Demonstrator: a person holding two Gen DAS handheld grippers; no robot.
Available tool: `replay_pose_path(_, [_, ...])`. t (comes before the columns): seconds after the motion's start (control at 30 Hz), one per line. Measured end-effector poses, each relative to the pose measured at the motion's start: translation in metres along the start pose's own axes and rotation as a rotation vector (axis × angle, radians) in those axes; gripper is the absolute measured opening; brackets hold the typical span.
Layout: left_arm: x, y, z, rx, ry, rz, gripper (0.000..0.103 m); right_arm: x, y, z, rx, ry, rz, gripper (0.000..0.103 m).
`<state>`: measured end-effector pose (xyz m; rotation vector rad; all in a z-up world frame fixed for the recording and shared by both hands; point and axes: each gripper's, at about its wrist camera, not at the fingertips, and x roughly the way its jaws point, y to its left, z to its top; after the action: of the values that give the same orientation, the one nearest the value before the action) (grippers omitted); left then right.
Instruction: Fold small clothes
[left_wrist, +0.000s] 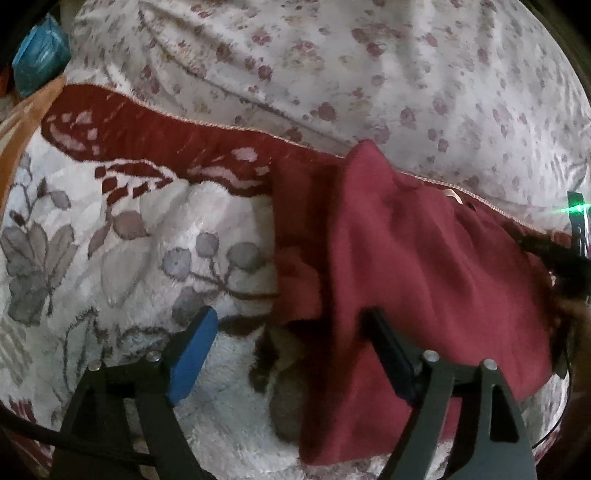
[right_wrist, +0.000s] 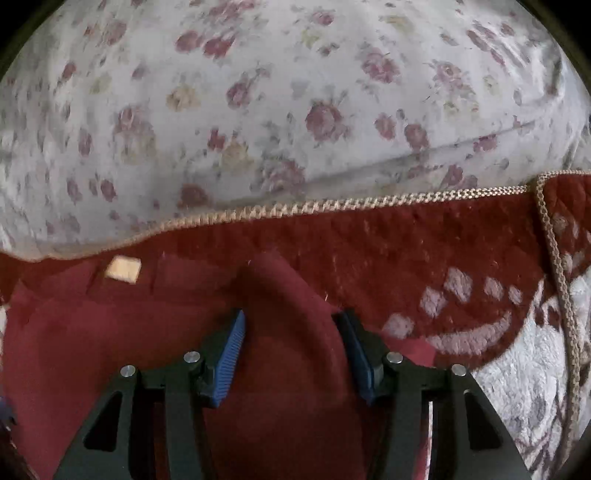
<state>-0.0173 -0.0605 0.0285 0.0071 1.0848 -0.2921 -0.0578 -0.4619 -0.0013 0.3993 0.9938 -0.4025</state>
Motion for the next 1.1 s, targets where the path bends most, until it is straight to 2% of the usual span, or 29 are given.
replay_pose_path(0.1, [-0.002,0.001,-0.001,-0.011,-0.002,0.0,0.083,-0.007,0.0,-0.002,0.006,-0.009,-0.001,0.057])
replay_pose_path(0.17, [-0.006,-0.001,-0.003,-0.002,-0.017,0.017,0.083,-0.027,0.008,-0.006,-0.01,-0.055,-0.002,0.057])
replay_pose_path(0.23, [-0.009,-0.004,-0.005,0.012,-0.032,0.032,0.083,-0.052,0.024,-0.01,-0.043,-0.106,0.052,0.057])
replay_pose_path(0.37, [-0.01,-0.003,-0.008,0.015,-0.035,0.037,0.083,-0.077,0.092,-0.018,-0.202,-0.088,0.233,0.057])
replay_pose_path(0.43, [-0.009,-0.003,-0.009,0.009,-0.033,0.038,0.083,-0.077,0.13,-0.025,-0.287,-0.065,0.297,0.057])
replay_pose_path(0.53, [-0.009,0.001,-0.01,-0.016,-0.022,0.019,0.083,-0.067,0.183,-0.038,-0.385,-0.04,0.343,0.057])
replay_pose_path(0.73, [-0.007,0.005,-0.01,-0.028,-0.008,-0.007,0.083,-0.037,0.259,-0.045,-0.52,-0.007,0.34,0.057])
replay_pose_path(0.9, [-0.003,0.008,-0.009,-0.043,0.006,-0.026,0.083,-0.012,0.284,-0.042,-0.527,0.027,0.319,0.057])
replay_pose_path(1.1, [-0.002,0.01,-0.007,-0.054,0.012,-0.035,0.083,0.018,0.288,-0.035,-0.466,0.05,0.306,0.057])
